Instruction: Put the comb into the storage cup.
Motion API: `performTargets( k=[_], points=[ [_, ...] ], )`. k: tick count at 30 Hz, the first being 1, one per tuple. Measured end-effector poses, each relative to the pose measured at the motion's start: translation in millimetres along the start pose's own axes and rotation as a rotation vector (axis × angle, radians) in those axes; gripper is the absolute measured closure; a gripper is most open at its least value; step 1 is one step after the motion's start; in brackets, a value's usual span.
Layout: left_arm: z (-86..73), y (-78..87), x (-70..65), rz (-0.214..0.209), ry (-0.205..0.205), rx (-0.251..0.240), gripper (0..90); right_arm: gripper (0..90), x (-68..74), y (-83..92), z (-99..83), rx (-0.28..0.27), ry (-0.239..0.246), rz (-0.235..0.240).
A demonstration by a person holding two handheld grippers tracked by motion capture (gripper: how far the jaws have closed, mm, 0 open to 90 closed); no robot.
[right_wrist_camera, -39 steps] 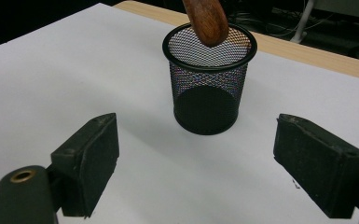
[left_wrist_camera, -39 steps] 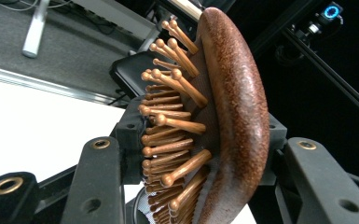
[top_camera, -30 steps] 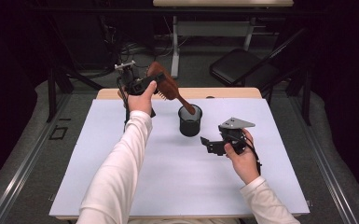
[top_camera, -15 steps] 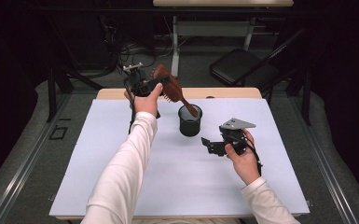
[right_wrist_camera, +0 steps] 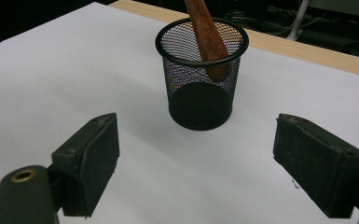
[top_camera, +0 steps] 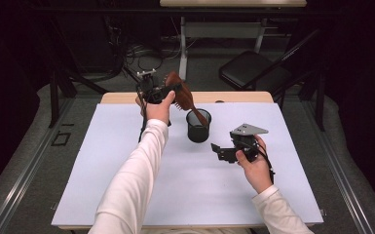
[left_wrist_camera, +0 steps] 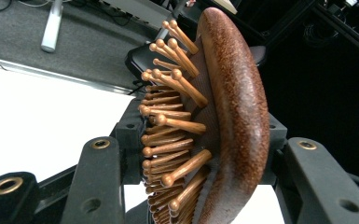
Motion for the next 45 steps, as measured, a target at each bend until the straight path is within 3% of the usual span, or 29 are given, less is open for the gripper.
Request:
performTargets(
  k=[20,39,45],
  points=[
    [-6.3,-3.4,8.2,0.016,-0.011,0.011,50.7,14.3,2.0,-2.0,-1.1,0.010,0.006,0.003],
    [-20.7,-17.5,5.1,0.021,-0.022,0.040,50.6,14.3,1.8,-0.5,-0.5,0.006,0.007,0.003],
    [-23.8,-20.7,7.2,0.025,-0.008,0.045,50.5,14.3,2.1,0.4,0.0,0.002,0.007,0.002]
  ],
)
Point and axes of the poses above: each handheld gripper's, and its own axes: y roughly backward along the jaws, z roughly out of its top, x roughly to its left, the point moved 10 cm from there along -y, roughly forward along the jaws, and after that the axes turned 14 degrees about z, right-handed, at the moved point
